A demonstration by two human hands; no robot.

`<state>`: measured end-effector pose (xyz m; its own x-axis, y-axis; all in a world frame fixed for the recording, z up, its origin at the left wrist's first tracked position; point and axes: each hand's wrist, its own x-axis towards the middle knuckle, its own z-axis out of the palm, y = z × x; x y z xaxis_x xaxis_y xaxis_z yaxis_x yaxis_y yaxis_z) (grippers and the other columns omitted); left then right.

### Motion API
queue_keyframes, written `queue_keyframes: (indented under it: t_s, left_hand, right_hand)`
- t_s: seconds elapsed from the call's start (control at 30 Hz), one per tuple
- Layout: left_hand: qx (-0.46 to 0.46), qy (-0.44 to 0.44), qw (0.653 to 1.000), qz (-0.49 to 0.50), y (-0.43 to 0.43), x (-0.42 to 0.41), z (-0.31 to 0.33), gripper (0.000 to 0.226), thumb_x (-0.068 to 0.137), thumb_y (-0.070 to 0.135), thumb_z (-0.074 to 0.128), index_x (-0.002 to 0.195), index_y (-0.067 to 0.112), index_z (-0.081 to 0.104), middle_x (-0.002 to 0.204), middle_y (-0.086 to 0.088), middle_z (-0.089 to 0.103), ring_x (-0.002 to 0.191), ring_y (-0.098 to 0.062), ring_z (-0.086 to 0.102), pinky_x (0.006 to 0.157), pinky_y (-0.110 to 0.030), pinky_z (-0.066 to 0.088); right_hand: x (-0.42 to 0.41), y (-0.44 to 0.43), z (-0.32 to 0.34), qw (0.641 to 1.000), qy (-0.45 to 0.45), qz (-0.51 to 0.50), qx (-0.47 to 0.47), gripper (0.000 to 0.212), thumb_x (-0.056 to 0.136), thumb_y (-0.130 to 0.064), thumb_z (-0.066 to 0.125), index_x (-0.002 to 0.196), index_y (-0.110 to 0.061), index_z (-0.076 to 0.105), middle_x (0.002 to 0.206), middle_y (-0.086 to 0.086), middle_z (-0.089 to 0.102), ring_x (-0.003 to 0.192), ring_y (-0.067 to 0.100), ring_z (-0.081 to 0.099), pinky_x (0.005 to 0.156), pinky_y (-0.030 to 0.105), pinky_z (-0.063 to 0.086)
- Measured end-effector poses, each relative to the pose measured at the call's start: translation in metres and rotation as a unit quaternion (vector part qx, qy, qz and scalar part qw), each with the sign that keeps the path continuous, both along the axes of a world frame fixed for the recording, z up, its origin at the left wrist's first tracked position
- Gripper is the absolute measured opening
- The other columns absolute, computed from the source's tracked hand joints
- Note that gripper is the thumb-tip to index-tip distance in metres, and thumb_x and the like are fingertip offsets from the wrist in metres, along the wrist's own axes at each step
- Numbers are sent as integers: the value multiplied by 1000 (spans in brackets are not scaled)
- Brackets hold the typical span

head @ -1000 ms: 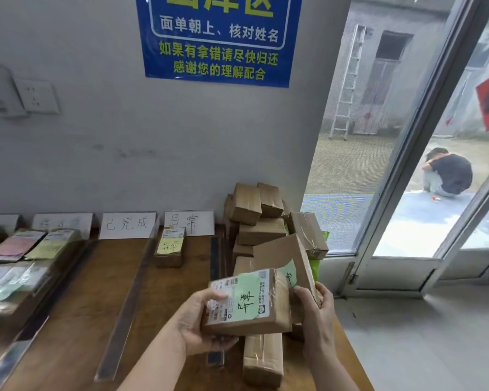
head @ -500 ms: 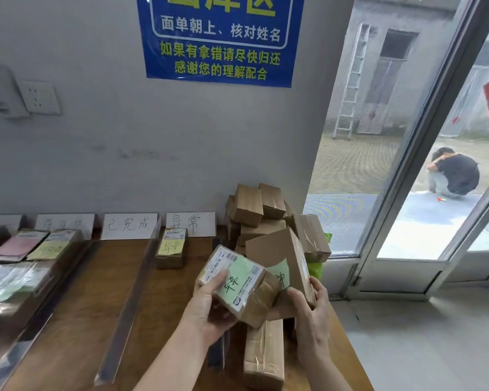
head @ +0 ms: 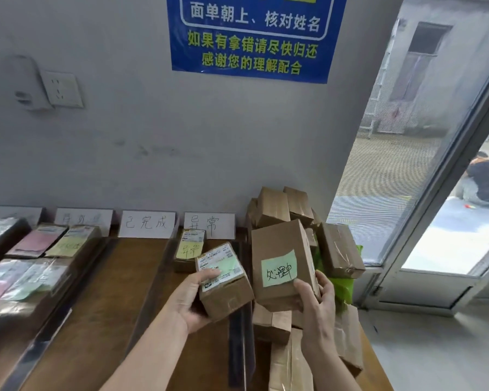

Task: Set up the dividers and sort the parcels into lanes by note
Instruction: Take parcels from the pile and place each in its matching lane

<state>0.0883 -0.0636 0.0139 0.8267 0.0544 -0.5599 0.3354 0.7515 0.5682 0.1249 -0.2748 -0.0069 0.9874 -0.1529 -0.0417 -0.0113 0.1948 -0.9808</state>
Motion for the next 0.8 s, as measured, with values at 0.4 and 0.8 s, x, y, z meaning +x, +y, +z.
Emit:
queue_keyframes:
  t_s: [0.4, 0.8]
  left_hand:
    - [256, 14, 966, 27, 51, 121, -55, 70, 80, 5, 76, 139, 19, 41, 118, -16, 66, 94, -32, 70, 83, -51, 58]
    - [467, 53, 881, -59, 59, 208, -105, 62, 94, 23, 60, 147, 23, 29, 138, -17, 47, 114, -35, 59, 96, -47, 52]
  right_hand:
    - [55, 49, -2, 1000, 27, 4, 4, 85, 51, -47, 71, 130, -27, 49, 113, 5, 67, 103, 21, 65, 87, 36, 51]
    - [78, 55, -20, 996, 84, 20, -10, 90, 41, -46, 71, 126, -24, 55, 103, 2, 74, 84, 12, 72, 71, 35, 54]
